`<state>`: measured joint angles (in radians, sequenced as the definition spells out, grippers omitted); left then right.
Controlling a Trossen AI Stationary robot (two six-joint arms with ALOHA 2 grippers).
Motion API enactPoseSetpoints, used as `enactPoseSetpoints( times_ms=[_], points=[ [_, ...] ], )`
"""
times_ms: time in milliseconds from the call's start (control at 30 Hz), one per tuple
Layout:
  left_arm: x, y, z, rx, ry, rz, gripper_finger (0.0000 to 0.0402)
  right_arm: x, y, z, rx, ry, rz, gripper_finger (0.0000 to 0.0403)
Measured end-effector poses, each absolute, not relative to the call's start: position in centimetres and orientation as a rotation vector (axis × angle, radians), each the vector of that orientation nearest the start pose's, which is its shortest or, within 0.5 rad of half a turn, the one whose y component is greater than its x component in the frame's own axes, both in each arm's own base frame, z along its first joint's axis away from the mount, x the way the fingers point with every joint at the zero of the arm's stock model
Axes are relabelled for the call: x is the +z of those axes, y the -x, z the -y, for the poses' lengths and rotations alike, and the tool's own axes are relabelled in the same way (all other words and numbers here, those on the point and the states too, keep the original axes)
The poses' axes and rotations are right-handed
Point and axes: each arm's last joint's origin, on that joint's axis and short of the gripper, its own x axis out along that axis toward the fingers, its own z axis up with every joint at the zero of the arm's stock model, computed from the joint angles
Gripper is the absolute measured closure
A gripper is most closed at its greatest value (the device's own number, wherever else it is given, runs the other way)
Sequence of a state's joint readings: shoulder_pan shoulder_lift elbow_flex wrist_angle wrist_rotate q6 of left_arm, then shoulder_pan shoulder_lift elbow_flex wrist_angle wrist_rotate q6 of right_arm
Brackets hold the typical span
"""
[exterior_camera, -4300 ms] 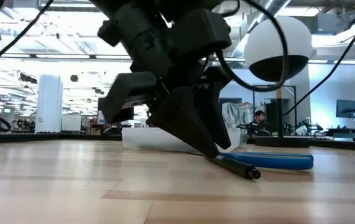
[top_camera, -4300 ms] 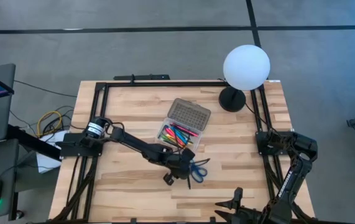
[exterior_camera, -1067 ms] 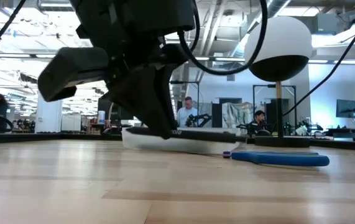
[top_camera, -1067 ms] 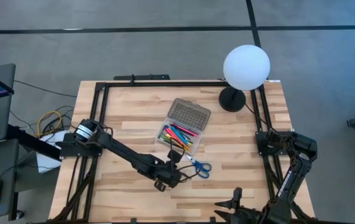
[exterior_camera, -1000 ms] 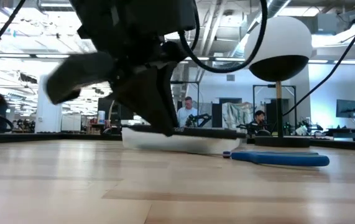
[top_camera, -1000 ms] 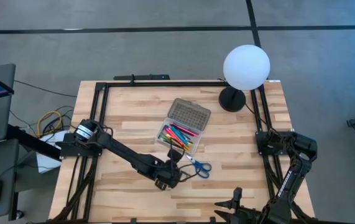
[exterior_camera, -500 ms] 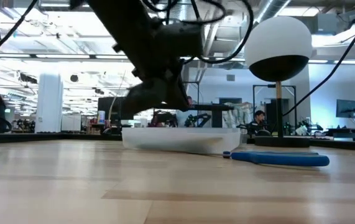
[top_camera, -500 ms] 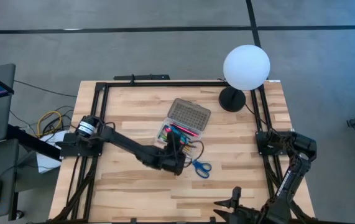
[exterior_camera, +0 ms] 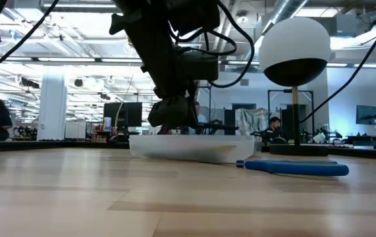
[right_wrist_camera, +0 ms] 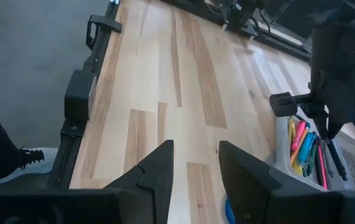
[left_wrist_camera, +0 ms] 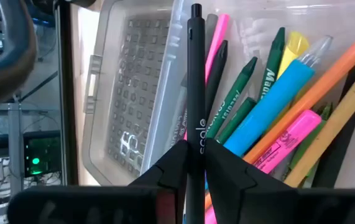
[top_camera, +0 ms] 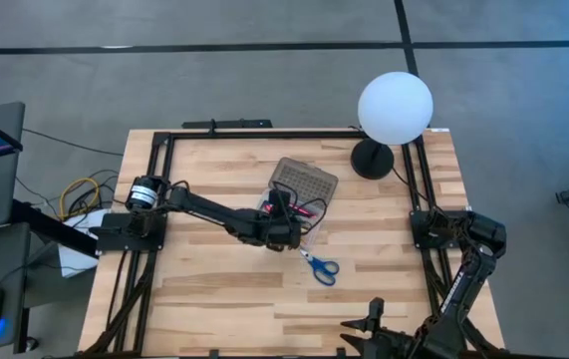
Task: Pick & place school supplies into a supply box
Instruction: Put the black pen into the gray supply box, then put the blue scissors into the gray supply box
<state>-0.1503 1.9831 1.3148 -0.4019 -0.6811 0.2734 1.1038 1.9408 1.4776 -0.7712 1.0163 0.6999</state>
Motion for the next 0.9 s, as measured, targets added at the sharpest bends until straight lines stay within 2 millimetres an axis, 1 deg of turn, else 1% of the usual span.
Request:
enactPoseSetpoints(
  times_ms=[167, 367, 467, 533, 600, 700, 800, 900],
  points=[
    [16.1, -39.6, 4.1, 0.346, -0.687, -1.064, 0.0336, 21.5, -19.9, -33.5, -0.135, 0.389, -0.574, 0.0282],
    [16.1, -39.5, 4.1, 0.369, -0.703, -1.076, 0.0302, 21.5, -20.4, -33.2, -0.146, 0.382, -0.582, 0.0282],
    [16.2, -38.9, 4.3, 0.403, -0.729, -1.116, 0.0288, 21.4, -20.9, -32.9, -0.155, 0.373, -0.591, 0.0282],
    [16.6, -38.3, 4.8, 0.42, -0.725, -1.129, 0.0284, 21.1, -21.4, -32.7, -0.178, 0.359, -0.597, 0.0282],
    [17.6, -37.5, 5.8, 0.402, -0.687, -1.127, 0.0284, 20.5, -21.8, -32.1, -0.2, 0.355, -0.615, 0.0282],
    [19.2, -36.1, 7.8, 0.317, -0.549, -1.113, 0.0287, 19.5, -22.7, -30.7, -0.237, 0.342, -0.669, 0.0282],
    [20.7, -34.4, 10.8, 0.213, -0.414, -1.098, 0.0289, 19.0, -23.9, -29.2, -0.288, 0.312, -0.721, 0.0282],
    [21.1, -32.3, 14.2, 0.146, -0.401, -1.074, 0.0289, 18.4, -25.2, -27.6, -0.327, 0.287, -0.782, 0.0282]
  ],
)
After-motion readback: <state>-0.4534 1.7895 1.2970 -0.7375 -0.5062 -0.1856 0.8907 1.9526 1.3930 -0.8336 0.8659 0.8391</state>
